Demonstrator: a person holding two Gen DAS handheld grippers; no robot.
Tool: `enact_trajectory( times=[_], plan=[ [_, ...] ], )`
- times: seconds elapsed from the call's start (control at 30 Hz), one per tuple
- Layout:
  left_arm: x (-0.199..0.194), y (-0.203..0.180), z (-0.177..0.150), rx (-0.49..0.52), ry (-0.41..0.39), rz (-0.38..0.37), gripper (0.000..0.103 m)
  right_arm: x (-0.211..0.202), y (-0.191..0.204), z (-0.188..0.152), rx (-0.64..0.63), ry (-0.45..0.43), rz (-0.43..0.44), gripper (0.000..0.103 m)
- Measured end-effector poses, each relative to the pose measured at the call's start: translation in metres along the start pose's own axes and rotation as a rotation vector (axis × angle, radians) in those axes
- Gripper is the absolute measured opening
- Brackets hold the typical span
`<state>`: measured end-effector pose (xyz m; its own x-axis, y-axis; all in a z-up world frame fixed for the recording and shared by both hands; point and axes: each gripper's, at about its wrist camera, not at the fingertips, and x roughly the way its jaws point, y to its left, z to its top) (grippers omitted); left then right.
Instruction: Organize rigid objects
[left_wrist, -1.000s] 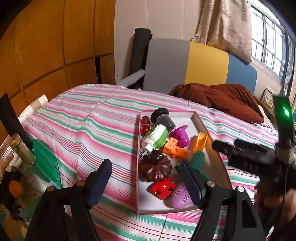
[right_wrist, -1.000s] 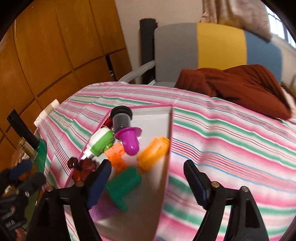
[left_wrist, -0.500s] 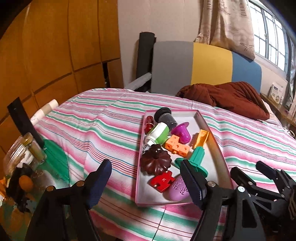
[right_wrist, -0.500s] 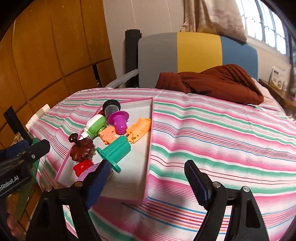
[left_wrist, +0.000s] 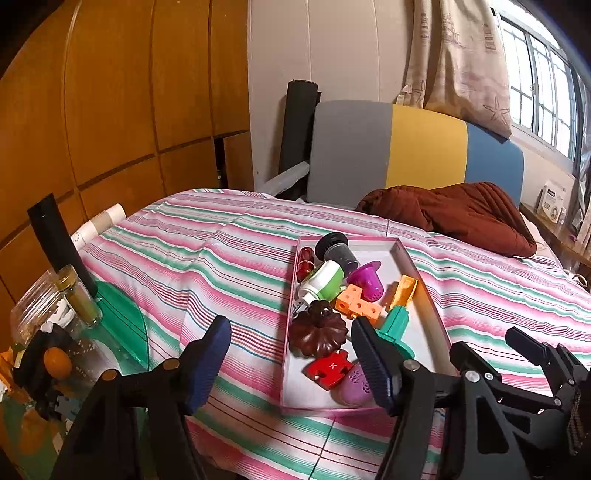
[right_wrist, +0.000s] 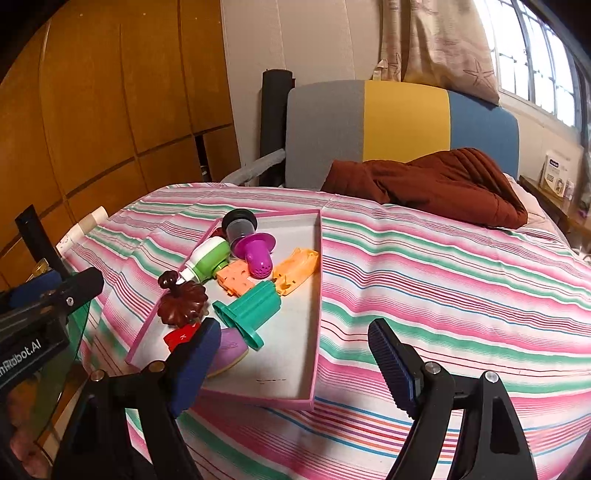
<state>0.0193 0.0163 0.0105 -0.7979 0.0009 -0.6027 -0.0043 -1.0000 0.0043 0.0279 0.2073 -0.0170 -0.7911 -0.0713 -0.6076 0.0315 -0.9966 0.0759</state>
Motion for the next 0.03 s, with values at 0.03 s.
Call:
enact_trajectory(
  times=[0.03],
  plan=[
    [0.0016,-0.0001,0.0007,-0.001,0.008,-0.008,0.069,-0.0001,0.0005,0.0003,-0.002,-0.001,-0.002,0.082]
  ],
)
